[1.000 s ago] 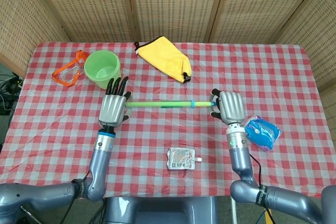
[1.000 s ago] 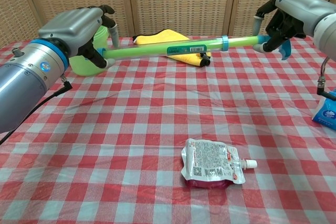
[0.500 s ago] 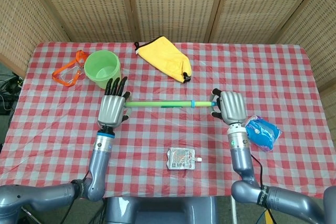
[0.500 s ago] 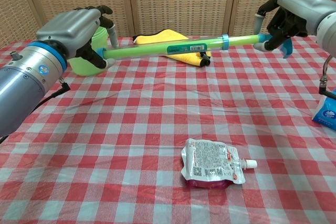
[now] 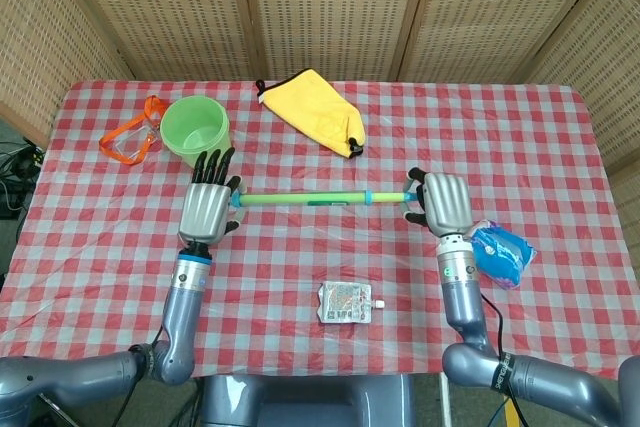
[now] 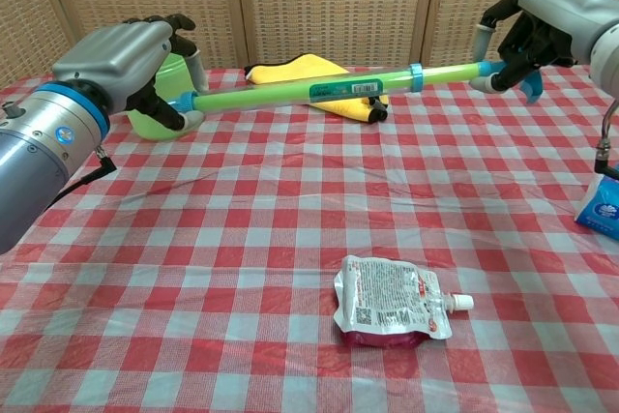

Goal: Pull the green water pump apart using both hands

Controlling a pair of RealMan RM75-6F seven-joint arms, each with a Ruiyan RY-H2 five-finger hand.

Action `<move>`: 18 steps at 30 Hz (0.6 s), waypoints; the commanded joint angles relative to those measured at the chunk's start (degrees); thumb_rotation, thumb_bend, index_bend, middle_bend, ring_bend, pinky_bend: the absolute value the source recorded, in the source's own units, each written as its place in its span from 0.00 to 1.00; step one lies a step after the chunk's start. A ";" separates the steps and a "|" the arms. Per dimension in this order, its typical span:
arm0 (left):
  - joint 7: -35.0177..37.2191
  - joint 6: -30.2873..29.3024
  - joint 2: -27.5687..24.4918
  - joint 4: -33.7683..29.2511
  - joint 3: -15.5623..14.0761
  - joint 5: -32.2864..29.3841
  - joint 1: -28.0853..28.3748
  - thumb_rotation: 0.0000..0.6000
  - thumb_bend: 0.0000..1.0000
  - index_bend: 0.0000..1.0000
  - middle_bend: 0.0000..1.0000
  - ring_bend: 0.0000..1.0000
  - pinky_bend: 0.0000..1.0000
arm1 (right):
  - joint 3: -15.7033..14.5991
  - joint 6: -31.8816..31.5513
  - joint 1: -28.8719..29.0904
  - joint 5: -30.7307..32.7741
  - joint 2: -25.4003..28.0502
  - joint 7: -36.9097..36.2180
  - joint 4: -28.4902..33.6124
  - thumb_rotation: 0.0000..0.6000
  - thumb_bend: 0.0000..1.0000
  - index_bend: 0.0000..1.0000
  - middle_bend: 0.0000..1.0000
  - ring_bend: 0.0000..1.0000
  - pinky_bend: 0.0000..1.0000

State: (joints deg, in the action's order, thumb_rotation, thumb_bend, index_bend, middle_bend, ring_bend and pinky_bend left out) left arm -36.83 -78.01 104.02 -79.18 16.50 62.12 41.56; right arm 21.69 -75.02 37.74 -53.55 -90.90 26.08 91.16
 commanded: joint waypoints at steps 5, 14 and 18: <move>0.49 0.07 -0.09 0.41 -0.07 0.35 -0.59 1.00 0.37 0.53 0.00 0.00 0.00 | 0.21 -0.27 -0.03 0.06 0.19 0.12 0.24 1.00 0.60 0.84 1.00 1.00 0.93; 1.18 -0.34 -0.82 -0.05 -0.30 1.56 -1.54 1.00 0.37 0.53 0.00 0.00 0.00 | 0.41 -0.20 -0.05 0.61 0.27 0.13 -0.26 1.00 0.60 0.84 1.00 1.00 0.93; 1.42 -0.48 -1.18 -0.29 -0.29 1.83 -1.99 1.00 0.38 0.53 0.00 0.00 0.00 | 0.44 -0.17 -0.11 0.75 0.27 -0.04 -0.65 1.00 0.60 0.84 1.00 1.00 0.93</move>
State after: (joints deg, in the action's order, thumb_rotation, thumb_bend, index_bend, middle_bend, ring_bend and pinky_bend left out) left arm -35.45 -78.47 102.88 -79.44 16.20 63.94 39.61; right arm 22.12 -75.20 37.65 -52.83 -90.63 26.07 90.54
